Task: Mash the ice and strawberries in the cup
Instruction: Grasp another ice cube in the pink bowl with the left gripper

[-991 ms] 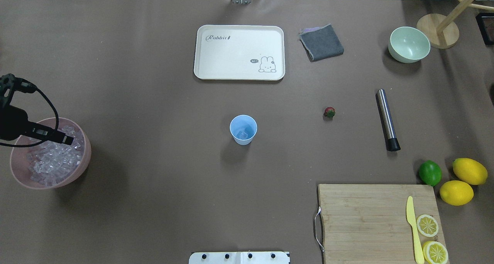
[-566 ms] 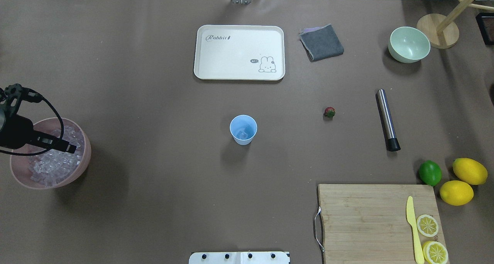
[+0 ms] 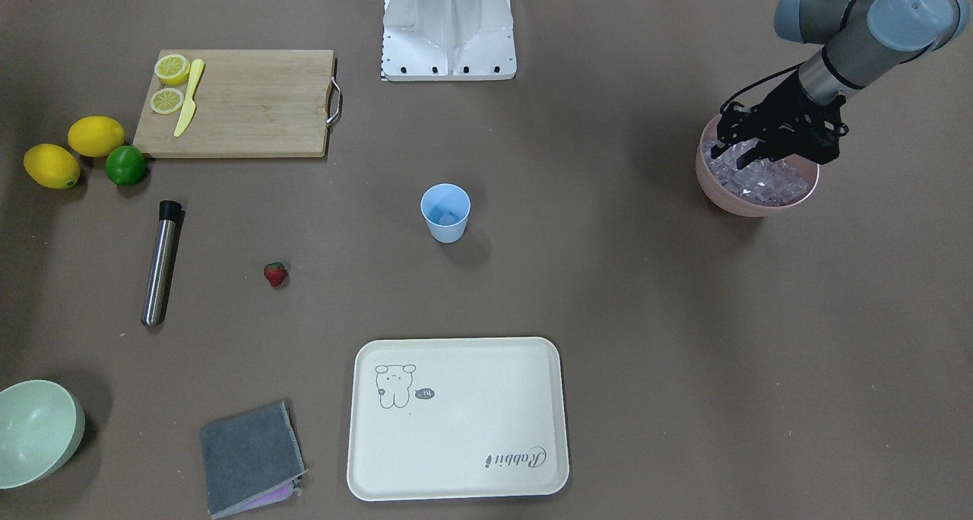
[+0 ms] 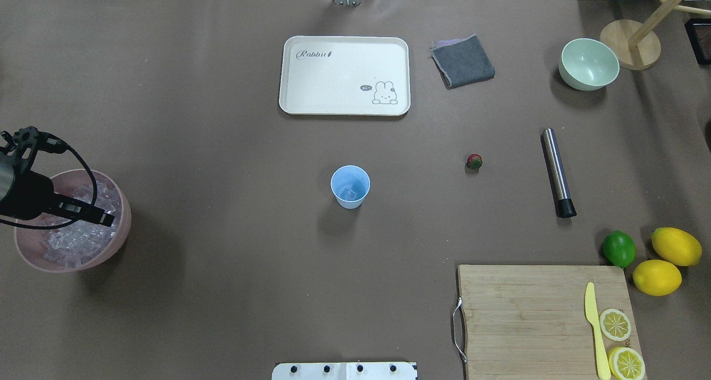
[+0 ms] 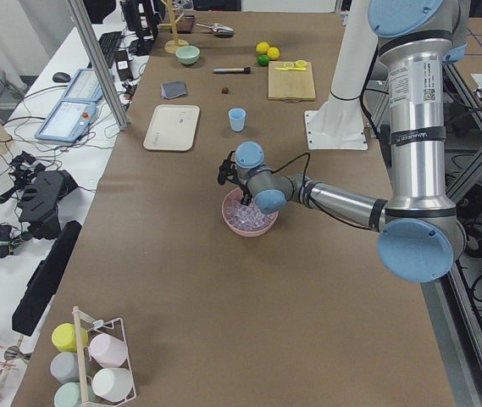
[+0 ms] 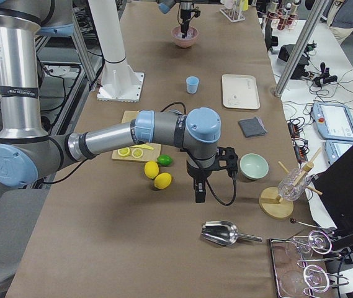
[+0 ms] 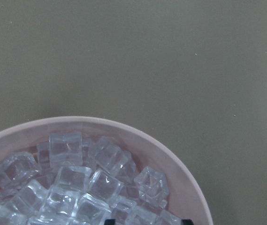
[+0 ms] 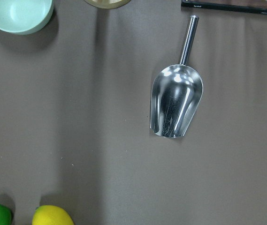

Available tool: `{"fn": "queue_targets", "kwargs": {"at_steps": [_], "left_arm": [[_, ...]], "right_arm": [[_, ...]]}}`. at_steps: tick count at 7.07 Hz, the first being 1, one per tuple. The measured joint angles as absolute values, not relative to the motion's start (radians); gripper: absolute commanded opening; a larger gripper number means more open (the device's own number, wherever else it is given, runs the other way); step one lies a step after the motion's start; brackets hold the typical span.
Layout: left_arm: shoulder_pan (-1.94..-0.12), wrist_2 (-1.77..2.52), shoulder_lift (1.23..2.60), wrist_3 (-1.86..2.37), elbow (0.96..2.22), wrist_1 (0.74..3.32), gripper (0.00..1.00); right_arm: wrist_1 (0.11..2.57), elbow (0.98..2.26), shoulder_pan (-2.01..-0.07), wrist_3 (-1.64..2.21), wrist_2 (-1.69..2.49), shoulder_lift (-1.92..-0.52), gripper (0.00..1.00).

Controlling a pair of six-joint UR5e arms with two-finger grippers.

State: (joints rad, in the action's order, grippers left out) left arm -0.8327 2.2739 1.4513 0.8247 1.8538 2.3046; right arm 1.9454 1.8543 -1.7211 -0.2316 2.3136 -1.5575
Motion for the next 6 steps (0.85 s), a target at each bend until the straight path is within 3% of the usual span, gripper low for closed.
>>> {"fn": "queue_targets", "kwargs": {"at_steps": [2, 6], "left_arm": [[-0.823, 2.273, 1.449, 0.823, 1.854, 2.305, 0.55], [-0.818, 2.272, 1.433, 0.818, 1.852, 2.320, 0.36]], "right_arm": [[1.946, 1.854, -1.721, -0.232, 2.313, -1.557, 1.00], [1.947, 1.854, -1.721, -0.232, 2.313, -1.560, 1.00]]}}
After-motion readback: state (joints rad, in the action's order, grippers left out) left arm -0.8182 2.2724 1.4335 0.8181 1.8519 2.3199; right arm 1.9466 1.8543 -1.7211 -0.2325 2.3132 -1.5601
